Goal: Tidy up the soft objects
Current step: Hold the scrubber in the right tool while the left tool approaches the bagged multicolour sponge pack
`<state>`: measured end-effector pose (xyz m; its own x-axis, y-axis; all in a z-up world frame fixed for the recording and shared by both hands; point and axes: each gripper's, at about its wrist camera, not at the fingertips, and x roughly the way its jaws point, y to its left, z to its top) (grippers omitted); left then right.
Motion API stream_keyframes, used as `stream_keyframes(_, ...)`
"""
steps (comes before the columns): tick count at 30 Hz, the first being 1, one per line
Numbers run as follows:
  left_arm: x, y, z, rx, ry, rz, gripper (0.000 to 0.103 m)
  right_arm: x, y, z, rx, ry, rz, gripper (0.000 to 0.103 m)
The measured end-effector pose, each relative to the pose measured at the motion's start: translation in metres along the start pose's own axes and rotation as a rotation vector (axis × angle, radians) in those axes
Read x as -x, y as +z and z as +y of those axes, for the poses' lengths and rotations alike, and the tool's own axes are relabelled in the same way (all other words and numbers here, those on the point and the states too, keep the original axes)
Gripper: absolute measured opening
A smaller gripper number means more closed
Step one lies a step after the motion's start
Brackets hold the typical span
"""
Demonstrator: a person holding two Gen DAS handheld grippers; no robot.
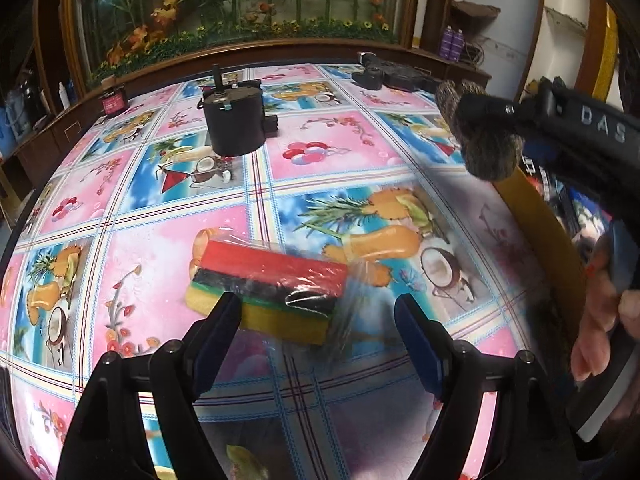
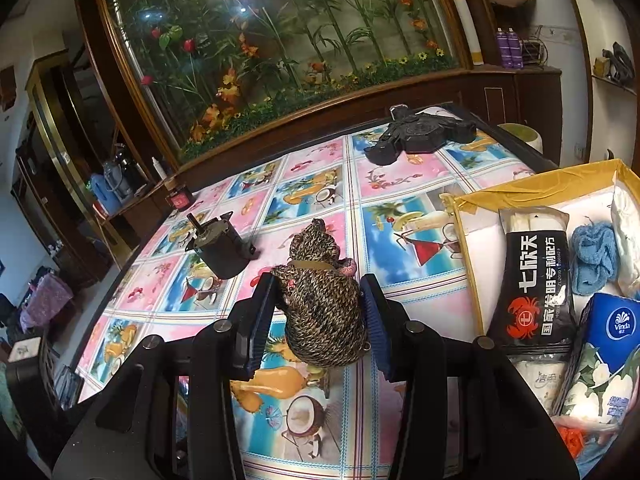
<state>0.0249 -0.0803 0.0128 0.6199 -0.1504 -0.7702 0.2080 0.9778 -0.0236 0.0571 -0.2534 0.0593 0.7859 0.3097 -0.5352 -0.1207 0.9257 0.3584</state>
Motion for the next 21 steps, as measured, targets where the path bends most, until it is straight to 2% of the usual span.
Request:
stream_keyframes(3,0.001,-0.007,-0.005,-0.017,-0.001,0.018,0.08,0.002,0.001,-0.003,-0.011,0.008,-0.004,0.043)
stream_keyframes(5,0.001,-0.013,-0.008,-0.017,-0.026,0.053,0.08,0.003,0.002,-0.004,-0.018,0.014,-0.006,0.043)
stream_keyframes(9,0.013,-0.02,-0.018,-0.053,-0.044,0.055,0.08,0.005,0.003,-0.009,-0.033,0.022,-0.009,0.043)
stream_keyframes(11,0.025,-0.021,-0.016,-0.055,-0.042,0.029,0.08,0.006,0.004,-0.01,-0.037,0.022,-0.014,0.043)
stream_keyframes(16,0.048,-0.018,0.008,-0.073,-0.062,0.005,0.08,0.006,0.004,-0.011,-0.035,0.024,-0.014,0.043)
stream_keyframes(21,0.046,-0.003,0.033,-0.124,-0.101,0.055,0.08,0.006,0.005,-0.014,-0.05,0.03,-0.014,0.043)
